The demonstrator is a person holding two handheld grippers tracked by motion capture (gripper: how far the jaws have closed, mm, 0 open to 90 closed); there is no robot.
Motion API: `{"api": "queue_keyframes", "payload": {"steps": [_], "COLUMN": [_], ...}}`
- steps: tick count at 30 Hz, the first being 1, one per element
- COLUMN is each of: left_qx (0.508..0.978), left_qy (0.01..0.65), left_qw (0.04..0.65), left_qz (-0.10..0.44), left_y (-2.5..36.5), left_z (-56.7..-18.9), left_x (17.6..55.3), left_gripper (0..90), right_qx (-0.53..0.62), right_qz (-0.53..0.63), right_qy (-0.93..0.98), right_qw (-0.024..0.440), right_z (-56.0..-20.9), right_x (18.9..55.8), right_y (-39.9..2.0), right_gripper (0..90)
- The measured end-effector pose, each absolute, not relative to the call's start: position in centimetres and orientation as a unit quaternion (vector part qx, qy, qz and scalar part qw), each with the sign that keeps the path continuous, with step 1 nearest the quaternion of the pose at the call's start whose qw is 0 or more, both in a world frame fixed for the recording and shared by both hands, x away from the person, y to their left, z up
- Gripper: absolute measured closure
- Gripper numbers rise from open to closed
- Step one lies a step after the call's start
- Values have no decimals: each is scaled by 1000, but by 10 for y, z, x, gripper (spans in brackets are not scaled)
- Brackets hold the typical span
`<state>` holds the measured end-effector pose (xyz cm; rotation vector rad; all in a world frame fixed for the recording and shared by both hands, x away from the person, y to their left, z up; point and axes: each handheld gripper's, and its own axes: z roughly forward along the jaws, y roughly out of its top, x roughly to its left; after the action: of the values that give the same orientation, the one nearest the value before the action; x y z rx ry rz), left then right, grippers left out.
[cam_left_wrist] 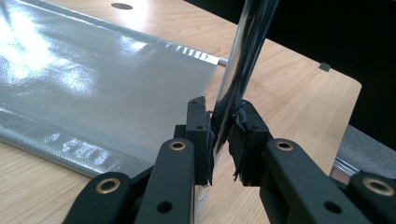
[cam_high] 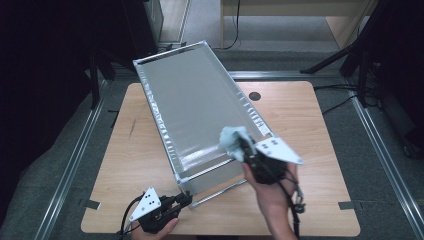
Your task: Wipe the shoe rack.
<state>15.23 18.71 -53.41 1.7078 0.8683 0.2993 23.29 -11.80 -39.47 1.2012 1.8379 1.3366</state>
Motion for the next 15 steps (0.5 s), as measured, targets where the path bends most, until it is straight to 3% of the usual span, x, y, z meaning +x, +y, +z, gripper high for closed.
{"api": "queue_keyframes", "payload": {"steps": [7,15], "left_qx": [725,720], "left_qy": [373,382], "left_qw": [563,562], "left_qz": [133,138], "left_y": [190,197], "left_z": [-534,-535], "left_x": [154,157], "left_gripper": [789,788], "right_qx": [498,564], "right_qz": [513,484], "right_qy": [624,598], "right_qw": [315,300], "right_z": [-390,-445], "right_x": [224,225], "right_y": [-198,-258], "right_gripper": [796,794]}}
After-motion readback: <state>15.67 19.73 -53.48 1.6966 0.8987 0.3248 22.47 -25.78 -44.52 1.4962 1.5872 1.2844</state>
